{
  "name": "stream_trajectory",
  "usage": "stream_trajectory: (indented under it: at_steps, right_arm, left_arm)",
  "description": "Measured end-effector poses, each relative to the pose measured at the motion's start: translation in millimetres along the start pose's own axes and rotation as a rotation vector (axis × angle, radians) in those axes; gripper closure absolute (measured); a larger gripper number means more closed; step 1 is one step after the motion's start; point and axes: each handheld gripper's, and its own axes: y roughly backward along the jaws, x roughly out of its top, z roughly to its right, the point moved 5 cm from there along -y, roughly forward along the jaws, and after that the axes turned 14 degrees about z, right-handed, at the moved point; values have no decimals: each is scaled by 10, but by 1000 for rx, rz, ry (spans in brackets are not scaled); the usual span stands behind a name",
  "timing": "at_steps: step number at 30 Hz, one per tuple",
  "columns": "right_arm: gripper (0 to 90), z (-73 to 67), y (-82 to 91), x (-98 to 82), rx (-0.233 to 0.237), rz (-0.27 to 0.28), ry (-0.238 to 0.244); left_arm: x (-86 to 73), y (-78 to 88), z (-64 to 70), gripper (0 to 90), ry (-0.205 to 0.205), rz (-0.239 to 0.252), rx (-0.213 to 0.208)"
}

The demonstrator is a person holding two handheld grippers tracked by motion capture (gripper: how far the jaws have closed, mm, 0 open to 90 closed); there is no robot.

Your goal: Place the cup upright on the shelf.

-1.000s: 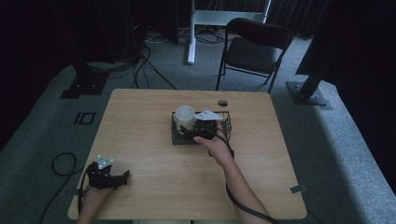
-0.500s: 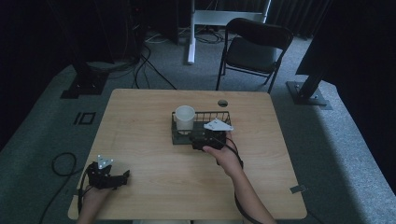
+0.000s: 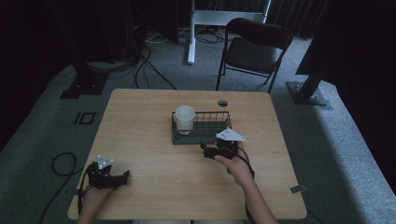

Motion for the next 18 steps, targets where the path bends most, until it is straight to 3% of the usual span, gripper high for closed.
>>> stream_trajectory:
  at_steps: [18]
  right_arm:
    - [134,398,388,-254,-101,-22,-2]
  left_arm:
    - [0,0,-1,9,-1,0,0]
